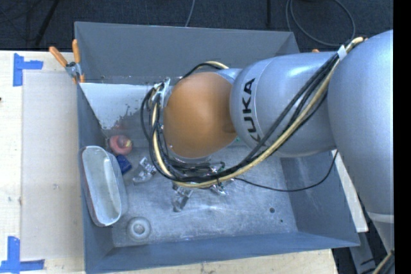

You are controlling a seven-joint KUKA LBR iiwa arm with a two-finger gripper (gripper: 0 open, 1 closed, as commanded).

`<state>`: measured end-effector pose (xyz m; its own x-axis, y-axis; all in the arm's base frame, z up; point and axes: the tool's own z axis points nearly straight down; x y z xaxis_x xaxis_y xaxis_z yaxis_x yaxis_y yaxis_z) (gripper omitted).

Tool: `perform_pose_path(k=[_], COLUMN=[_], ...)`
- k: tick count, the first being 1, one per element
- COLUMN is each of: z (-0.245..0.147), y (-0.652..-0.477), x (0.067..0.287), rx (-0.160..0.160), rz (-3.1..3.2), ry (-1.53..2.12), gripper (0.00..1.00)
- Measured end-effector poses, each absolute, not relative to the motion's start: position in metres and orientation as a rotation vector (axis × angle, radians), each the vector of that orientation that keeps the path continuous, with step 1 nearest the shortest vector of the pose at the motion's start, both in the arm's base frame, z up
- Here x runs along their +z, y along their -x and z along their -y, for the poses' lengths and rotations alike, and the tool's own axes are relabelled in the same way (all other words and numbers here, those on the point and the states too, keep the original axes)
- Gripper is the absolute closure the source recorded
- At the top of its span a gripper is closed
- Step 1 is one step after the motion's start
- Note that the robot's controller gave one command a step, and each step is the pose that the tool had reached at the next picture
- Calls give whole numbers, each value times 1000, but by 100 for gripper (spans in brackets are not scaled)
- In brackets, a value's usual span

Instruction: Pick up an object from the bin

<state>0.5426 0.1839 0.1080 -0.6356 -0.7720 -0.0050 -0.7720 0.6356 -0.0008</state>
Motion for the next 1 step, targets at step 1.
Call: perform_pose_path(k=[1], z=[-220], y=[-532], x=[87], rx=[-45], rz=[-2764], ry=[1508], gripper=[0])
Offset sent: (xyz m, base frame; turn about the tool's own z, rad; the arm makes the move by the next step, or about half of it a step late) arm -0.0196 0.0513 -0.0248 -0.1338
